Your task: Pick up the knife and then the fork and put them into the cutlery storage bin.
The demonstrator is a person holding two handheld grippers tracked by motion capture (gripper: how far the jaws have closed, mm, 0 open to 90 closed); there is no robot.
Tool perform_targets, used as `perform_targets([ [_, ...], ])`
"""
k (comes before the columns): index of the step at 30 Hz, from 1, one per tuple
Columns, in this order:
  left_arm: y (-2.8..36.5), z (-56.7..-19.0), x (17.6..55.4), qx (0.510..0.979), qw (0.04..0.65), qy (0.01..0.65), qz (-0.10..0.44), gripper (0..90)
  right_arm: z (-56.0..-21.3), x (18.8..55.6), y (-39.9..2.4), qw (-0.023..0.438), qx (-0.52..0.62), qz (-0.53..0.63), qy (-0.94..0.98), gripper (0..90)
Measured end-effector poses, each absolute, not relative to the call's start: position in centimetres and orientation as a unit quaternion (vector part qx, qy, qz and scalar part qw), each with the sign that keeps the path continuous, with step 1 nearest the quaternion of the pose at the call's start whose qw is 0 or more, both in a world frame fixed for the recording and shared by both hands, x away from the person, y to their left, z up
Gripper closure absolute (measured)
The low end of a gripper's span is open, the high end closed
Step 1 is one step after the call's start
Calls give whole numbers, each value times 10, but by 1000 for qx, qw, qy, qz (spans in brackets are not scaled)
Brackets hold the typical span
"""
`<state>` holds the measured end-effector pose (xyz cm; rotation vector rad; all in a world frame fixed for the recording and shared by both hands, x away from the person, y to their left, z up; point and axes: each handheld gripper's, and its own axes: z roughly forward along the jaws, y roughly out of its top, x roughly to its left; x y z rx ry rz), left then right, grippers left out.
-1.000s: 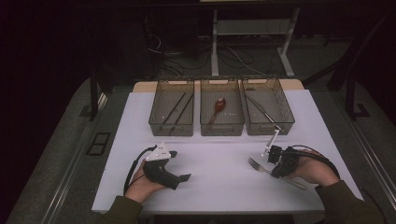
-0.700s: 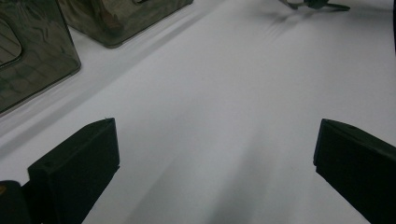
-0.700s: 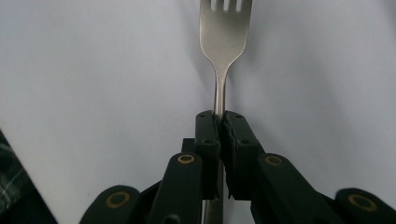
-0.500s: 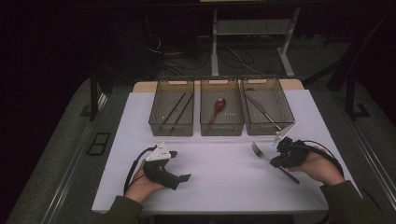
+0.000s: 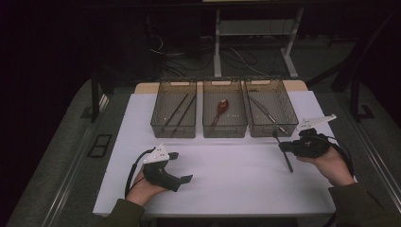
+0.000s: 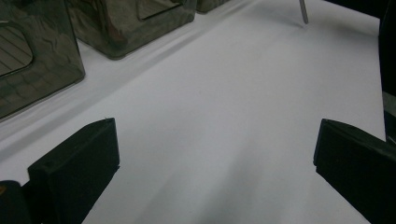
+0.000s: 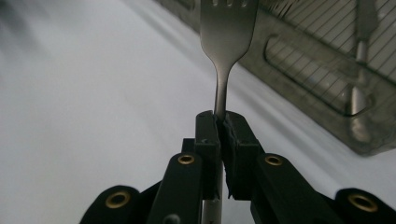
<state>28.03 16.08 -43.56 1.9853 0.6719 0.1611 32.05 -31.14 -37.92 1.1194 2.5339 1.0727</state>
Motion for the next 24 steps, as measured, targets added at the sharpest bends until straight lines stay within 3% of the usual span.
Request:
perform_targets([
  [24,162,-435,278,821,496,272,72,0,-358,347,-326,131,390,455,790,837],
])
